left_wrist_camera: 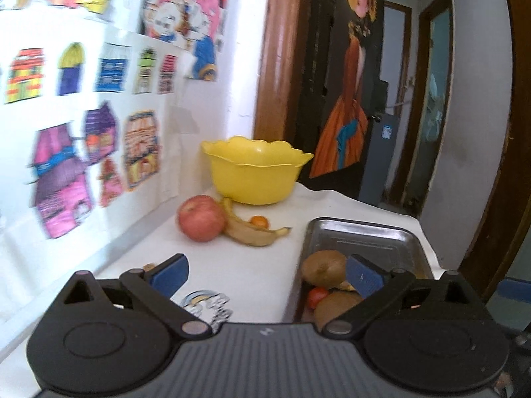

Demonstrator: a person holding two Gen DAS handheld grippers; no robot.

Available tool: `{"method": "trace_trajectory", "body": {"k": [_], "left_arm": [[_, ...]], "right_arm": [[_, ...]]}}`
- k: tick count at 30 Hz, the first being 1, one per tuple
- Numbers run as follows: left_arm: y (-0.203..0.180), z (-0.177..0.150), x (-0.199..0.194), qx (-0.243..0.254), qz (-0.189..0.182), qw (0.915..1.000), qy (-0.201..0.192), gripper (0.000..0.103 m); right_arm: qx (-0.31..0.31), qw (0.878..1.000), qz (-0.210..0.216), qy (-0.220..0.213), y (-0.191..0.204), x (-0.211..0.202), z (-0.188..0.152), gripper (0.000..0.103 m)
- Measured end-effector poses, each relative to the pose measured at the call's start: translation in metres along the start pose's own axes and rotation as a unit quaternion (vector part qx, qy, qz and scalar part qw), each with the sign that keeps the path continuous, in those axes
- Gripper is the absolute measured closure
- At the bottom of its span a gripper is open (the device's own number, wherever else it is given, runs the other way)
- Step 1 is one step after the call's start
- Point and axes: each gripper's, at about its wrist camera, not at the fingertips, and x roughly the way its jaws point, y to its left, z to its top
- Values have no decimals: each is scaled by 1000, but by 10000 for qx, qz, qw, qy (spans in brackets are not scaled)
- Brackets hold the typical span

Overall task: Organize fruits
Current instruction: 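Lower kiwi and apple into the tray and open both tools, then withdraw both open tools from the metal tray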

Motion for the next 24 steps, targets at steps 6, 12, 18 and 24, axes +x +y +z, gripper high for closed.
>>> {"method": "trace_trajectory", "body": {"k": [6,12,18,24], "left_arm": [[22,-22,-29,22,167,9999,-13,0],[46,-41,-55,130,306,9994,131,0],[71,-57,-77,301,394,9985,231,0],[97,-68,-83,234,533,9969,530,0]], "right_arm": [[59,9997,-143,209,24,-21,-10,1],[208,9980,-339,482,50,-37,-26,1],[528,9929,-627,866,77,-48,-47,1],[529,9903,-634,1117,107,-50,-60,1]]}}
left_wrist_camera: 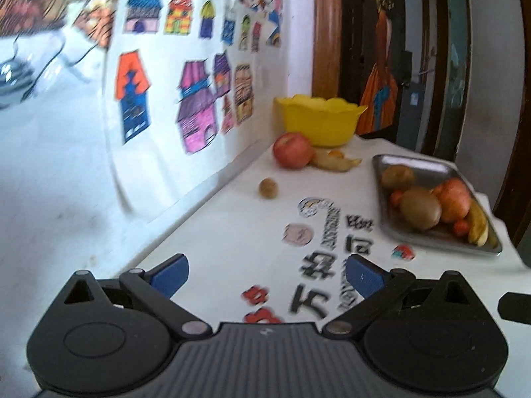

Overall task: Organize fruits
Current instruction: 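Withdraw both open tools from the metal tray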

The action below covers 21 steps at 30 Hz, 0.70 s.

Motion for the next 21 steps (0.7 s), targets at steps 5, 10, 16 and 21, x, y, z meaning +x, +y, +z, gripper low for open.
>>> {"method": "trace_trajectory", "body": {"k": [5,10,16,21], "left_arm": [[14,-7,0,-2,86,9999,112,0],[16,-8,-2,8,98,9998,155,0],[14,-6,0,137,102,9996,243,0],[13,0,-2,218,175,9994,207,0]], "right_arm": [[47,9999,57,96,12,3,-7,1],[142,9996,115,211,16,10,-7,1],[309,9988,168,346,17,18,-4,1],[388,9984,209,355,18,21,0,1]]}}
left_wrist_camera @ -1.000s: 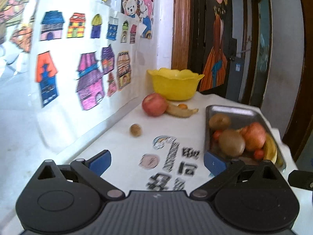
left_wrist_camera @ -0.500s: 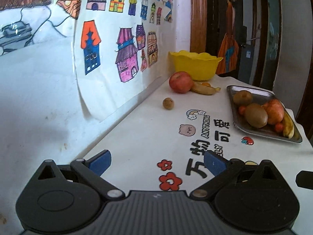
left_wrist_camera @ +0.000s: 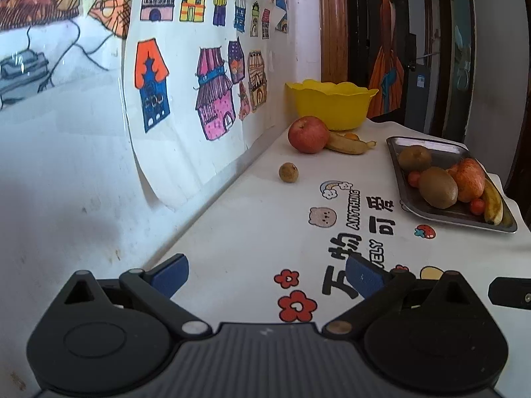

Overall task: Organize fruits
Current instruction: 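Withdraw both open tools from the metal tray, then grasp a small brown round fruit with the left tool while the right tool grasps a red apple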

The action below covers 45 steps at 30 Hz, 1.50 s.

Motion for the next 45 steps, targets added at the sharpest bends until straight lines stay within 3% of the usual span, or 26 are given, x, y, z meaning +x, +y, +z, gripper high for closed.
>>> {"method": "trace_trajectory", "body": {"k": [11,21,28,33,37,43,45], "left_arm": [[0,21,-8,170,198,9993,-279,0],[-7,50,-14,346,282,9965,-710,0],[-10,71,-20,428,296,9933,-1029,0],[-11,80,-21,499,314,9915,-1161,0],[-10,83,-13,508,305,9913,-1176,0],[-8,82,23,403,47,9953,-885,0],[-8,81,39,421,-58,9958,-810,0]], "right_arm": [[-60,9998,143,-107,2,1,11,1],[-152,9979,493,-391,5,-5,57,1],[-749,9917,617,-842,27,-21,108,1],[-1157,9814,650,-1389,45,-36,134,1],[-1381,9739,702,-1659,55,-37,147,1],[-1664,9741,516,-1438,60,0,166,1],[-1782,9722,669,-1365,58,19,171,1]]}}
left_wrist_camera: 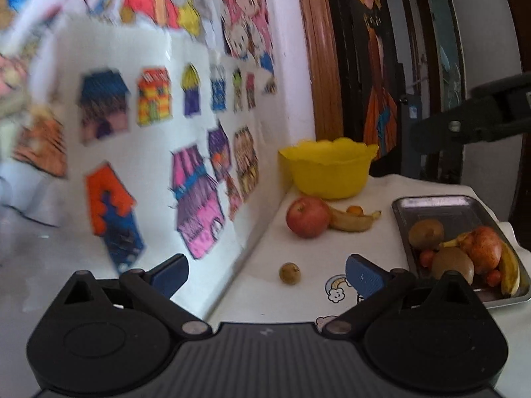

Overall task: Organize fruits
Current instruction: 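Grasp a small brown round fruit with the left tool while the right tool grasps a red apple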

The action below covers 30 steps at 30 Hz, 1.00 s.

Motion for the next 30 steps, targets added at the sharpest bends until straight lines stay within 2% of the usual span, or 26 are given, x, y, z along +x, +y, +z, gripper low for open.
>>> {"method": "trace_trajectory", "body": {"k": [3,7,15,21,30], "left_arm": [[-1,-3,21,7,-117,9999,80,0],[-3,-6,49,59,-214,9996,178,0],[-7,-12,107,-62,-171,9981,586,0],[-7,-12,129,-136,-165,9969,759,0],[-14,-10,152,-98,-103,9958,907,0]], "right_arm": [[-105,9988,481,49,-12,38,-6,1],[-150,9960,840,267,-27,97,-14,1],[-172,9887,1180,911,-42,195,-23,1],[-456,9858,1319,937,-39,238,-24,1],[-776,9802,1599,874,-31,276,-22,1]]}}
